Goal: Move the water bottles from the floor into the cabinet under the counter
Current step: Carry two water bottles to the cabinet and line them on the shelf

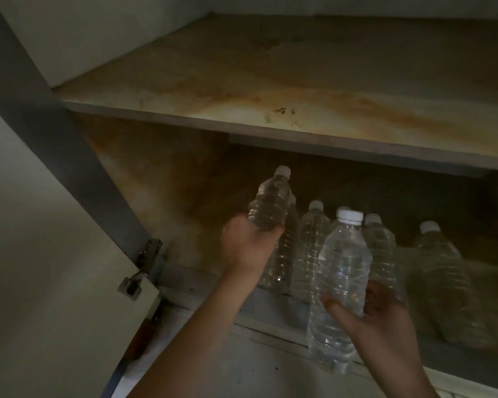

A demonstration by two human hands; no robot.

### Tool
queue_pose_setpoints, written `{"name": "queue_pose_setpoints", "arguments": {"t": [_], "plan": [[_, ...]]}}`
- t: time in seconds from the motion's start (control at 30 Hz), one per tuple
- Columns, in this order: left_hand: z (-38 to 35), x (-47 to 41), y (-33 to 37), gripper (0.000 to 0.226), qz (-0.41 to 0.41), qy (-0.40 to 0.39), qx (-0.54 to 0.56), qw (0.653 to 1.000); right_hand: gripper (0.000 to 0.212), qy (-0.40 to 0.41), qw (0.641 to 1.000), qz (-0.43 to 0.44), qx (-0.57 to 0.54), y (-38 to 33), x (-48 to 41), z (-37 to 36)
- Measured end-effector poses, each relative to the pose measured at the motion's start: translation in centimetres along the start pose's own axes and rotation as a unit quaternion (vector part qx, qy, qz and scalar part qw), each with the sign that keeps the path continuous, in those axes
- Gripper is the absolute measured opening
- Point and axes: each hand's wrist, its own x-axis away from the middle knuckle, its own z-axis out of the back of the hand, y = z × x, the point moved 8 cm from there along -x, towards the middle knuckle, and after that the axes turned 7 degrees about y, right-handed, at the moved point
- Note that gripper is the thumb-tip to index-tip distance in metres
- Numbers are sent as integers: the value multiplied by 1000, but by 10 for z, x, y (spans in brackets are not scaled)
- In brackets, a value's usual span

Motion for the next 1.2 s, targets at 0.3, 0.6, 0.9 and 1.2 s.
{"name": "queue_pose_setpoints", "arguments": {"t": [0.3, 0.6, 0.9, 1.2], "plan": [[-6, 0, 9, 28, -32, -17, -31, 999, 20, 3, 1000, 18, 17, -14, -4, 1], [-2, 7, -3, 20, -27, -56, 54, 997, 14, -15, 998, 40, 53, -39, -27, -10], [0, 14, -26, 29, -17, -90, 206, 974, 41, -18, 990, 40, 131, -61, -63, -38], [1, 18, -30, 35, -21, -118, 270, 955, 49, 12, 974, 39, 221, -60, -71, -55]]}}
